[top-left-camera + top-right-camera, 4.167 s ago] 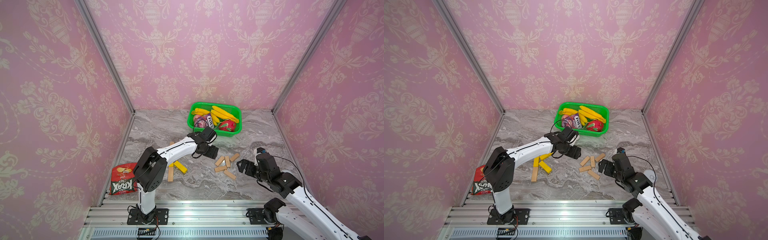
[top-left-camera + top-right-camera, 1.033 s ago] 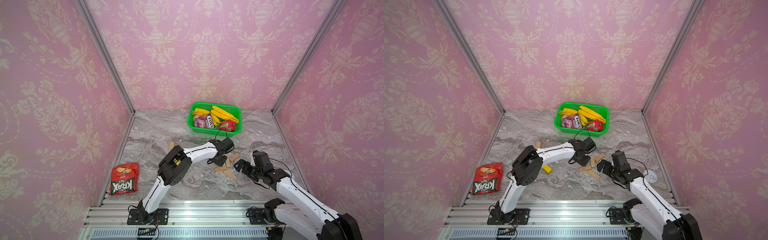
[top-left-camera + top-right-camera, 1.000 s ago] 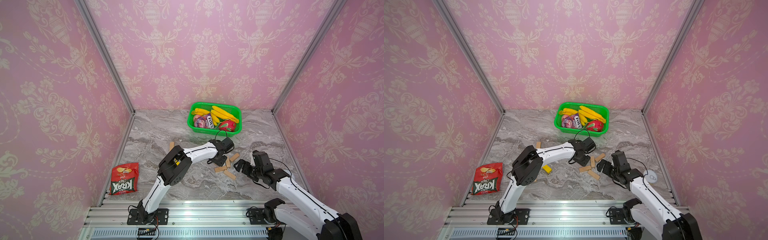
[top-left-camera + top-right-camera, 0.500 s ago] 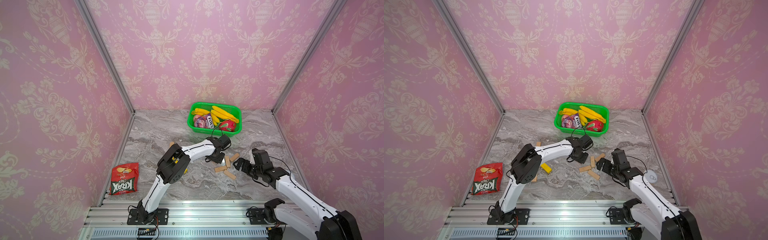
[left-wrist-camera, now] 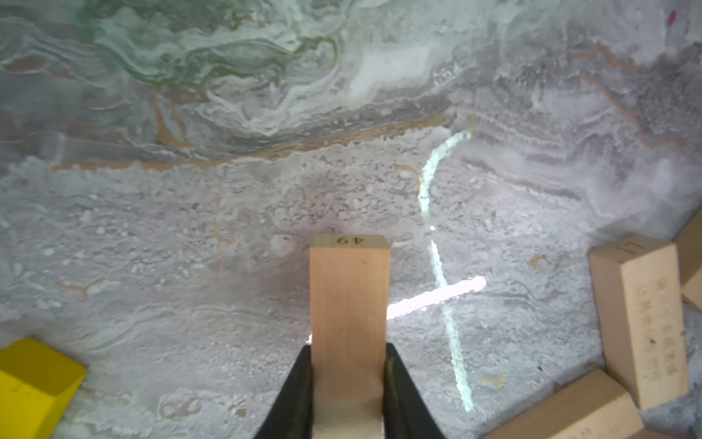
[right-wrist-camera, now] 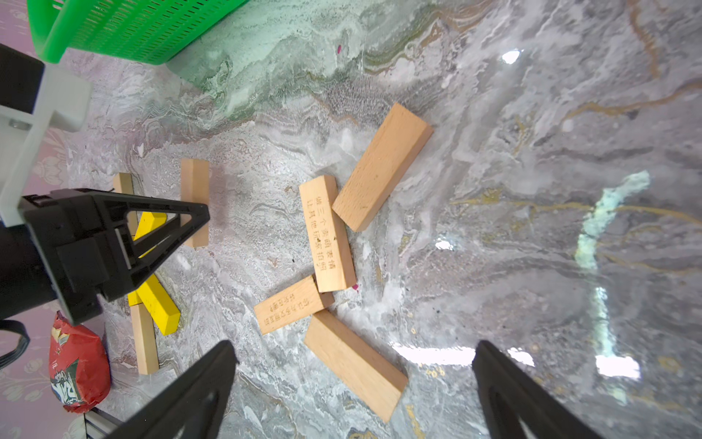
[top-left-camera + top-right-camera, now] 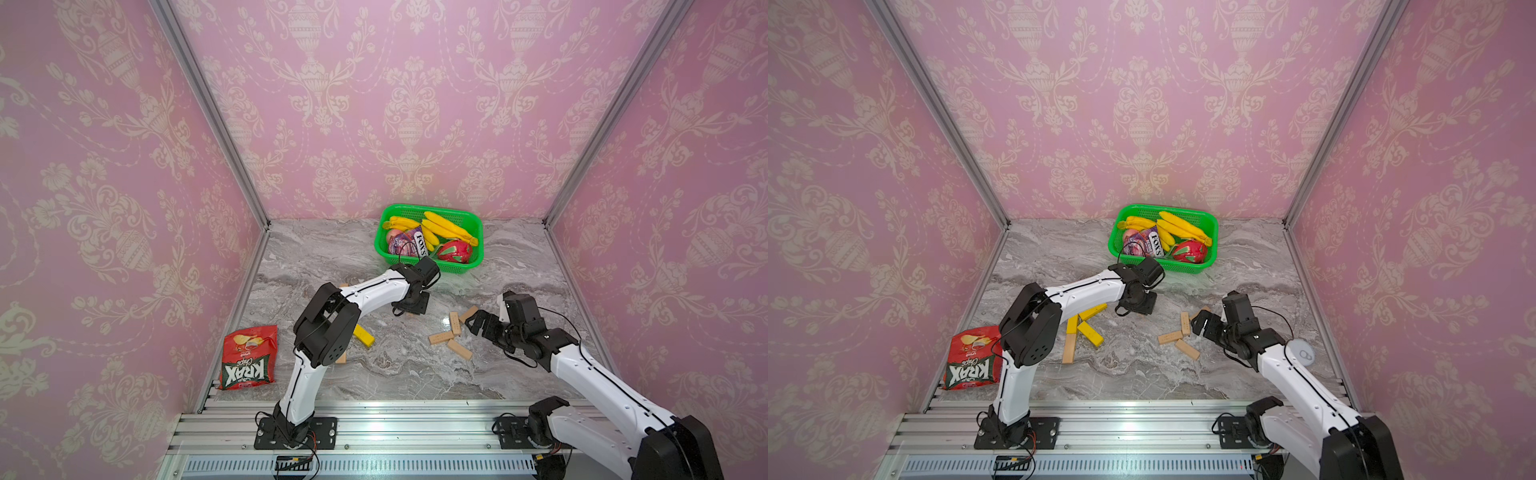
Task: Assemble the letter k with building blocks
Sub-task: Place the building block at the center of the board.
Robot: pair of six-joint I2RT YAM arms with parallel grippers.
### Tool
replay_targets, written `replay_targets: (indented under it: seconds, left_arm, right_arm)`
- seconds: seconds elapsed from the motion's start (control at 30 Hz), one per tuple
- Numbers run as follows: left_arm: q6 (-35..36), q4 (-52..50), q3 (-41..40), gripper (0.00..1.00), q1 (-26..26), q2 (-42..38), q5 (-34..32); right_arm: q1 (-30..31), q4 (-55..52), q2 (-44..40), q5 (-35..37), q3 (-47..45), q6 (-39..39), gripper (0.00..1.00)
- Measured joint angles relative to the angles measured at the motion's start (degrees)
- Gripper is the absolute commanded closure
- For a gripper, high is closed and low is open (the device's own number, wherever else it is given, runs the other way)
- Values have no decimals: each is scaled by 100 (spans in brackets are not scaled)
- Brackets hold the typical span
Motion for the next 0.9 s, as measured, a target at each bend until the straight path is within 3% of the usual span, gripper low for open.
replay_targets:
  seconds: [0.27,0.9]
  left_arm:
    - [-382,229,-479,88,446,-227,-214]
    - [-922,623,-999,88,505,-315,-221]
  right_arm:
    - [0,-20,2,-42,2,-2,0]
    - [0,-11,98,-210,42,-4,0]
